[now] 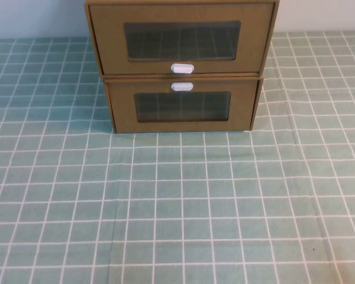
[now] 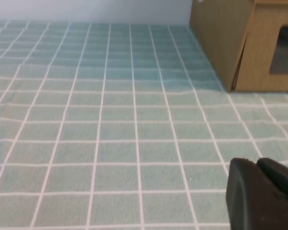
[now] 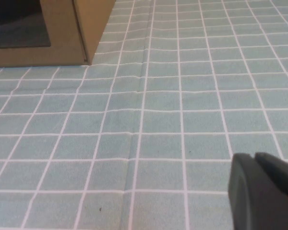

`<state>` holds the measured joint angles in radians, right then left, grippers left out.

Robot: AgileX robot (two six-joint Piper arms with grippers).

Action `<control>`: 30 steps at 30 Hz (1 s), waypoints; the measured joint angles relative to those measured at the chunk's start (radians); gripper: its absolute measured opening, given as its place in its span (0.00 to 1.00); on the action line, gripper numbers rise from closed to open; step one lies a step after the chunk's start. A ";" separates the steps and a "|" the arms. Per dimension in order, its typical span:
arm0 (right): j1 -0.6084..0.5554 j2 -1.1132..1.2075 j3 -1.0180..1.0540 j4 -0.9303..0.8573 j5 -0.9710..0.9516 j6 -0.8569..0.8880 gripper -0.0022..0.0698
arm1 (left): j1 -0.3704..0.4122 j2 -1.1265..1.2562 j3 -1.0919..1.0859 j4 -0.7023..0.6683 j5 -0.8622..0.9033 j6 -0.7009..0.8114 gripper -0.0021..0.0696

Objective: Open the shoe box
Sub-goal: 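Pull the top drawer of the cardboard box fully open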

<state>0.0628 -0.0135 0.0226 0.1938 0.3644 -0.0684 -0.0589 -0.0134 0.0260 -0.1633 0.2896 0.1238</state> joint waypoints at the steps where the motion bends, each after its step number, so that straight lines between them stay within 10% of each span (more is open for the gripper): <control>1: 0.000 0.000 0.000 0.000 0.000 0.000 0.01 | 0.000 0.000 0.000 0.000 0.004 0.002 0.02; 30: 0.000 0.000 0.000 0.000 -0.002 0.000 0.01 | 0.000 0.000 0.000 0.009 0.054 0.080 0.02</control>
<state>0.0628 -0.0135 0.0226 0.1938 0.3623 -0.0684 -0.0589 -0.0134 0.0260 -0.1543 0.3437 0.2036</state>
